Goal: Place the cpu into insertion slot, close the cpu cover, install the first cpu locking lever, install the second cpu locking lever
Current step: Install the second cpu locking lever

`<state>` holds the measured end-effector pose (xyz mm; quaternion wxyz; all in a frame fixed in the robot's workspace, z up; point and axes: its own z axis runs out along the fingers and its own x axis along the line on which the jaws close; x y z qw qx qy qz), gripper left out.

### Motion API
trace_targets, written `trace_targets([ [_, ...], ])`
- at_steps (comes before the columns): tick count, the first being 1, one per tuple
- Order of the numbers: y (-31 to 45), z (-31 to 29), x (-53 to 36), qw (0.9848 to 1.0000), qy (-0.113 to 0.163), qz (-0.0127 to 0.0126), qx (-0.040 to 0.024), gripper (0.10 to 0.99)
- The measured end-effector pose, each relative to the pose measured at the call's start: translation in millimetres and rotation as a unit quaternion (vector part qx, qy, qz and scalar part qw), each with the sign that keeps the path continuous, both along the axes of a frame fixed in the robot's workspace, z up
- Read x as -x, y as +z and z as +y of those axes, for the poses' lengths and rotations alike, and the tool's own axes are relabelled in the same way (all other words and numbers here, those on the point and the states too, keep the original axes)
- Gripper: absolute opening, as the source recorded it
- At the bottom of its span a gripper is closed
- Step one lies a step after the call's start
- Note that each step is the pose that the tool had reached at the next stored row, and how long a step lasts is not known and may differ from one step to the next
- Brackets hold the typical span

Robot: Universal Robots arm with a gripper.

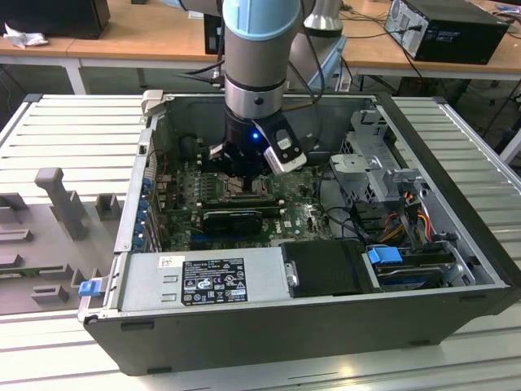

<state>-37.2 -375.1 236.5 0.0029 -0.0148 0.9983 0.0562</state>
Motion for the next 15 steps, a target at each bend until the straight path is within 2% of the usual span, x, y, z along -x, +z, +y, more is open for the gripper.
trace_targets([
  [3,0.0,-3.9,2.8,1.0000,0.000,0.0001,-0.0066,0.106],
  [4,0.0,-6.5,4.5,0.9999,0.000,0.0000,-0.0121,0.106],
  [10,-2.2,-7.6,6.8,0.9996,0.000,0.0001,-0.0286,0.106],
  [15,-3.4,-13.7,11.2,0.9994,0.000,0.0000,-0.0347,0.106],
])
